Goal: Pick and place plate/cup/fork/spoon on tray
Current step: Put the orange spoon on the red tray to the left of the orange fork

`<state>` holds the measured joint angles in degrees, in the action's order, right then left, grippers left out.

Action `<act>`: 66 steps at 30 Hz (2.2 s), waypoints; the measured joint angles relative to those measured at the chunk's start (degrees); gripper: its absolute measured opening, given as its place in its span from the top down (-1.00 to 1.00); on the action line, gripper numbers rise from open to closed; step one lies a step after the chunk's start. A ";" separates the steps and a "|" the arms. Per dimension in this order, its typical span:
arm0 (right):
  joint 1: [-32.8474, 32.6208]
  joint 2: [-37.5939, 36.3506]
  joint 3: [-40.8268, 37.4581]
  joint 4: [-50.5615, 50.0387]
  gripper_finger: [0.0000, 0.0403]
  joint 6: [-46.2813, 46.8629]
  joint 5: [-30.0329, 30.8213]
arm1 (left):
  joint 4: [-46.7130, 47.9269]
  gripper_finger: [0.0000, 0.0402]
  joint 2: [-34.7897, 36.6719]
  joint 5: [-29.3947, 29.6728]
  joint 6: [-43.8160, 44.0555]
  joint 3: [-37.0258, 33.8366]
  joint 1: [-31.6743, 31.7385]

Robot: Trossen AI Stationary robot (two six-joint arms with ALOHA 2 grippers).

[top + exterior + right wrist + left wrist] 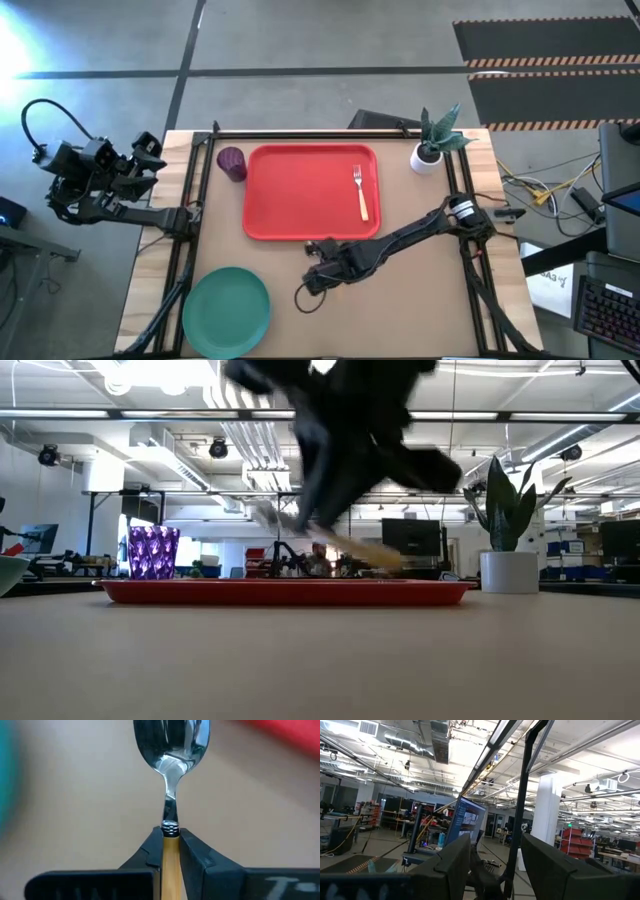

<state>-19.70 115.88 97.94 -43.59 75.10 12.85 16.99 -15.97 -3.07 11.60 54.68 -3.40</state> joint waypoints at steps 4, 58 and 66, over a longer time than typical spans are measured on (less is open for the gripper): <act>0.27 -0.04 6.27 -2.61 0.88 -0.67 8.97 | 0.02 0.20 0.00 0.02 0.00 0.00 0.01; 33.98 -15.01 -20.26 10.49 0.88 -21.26 -1.19 | 1.70 0.20 3.65 -0.70 0.00 0.02 0.01; 33.96 -16.57 -27.65 13.06 0.88 -15.47 -1.50 | 1.66 0.20 3.67 -0.70 -0.02 0.02 0.01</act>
<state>14.26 99.31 70.29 -30.52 59.63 11.35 18.66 -12.29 -3.77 11.57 54.70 -3.39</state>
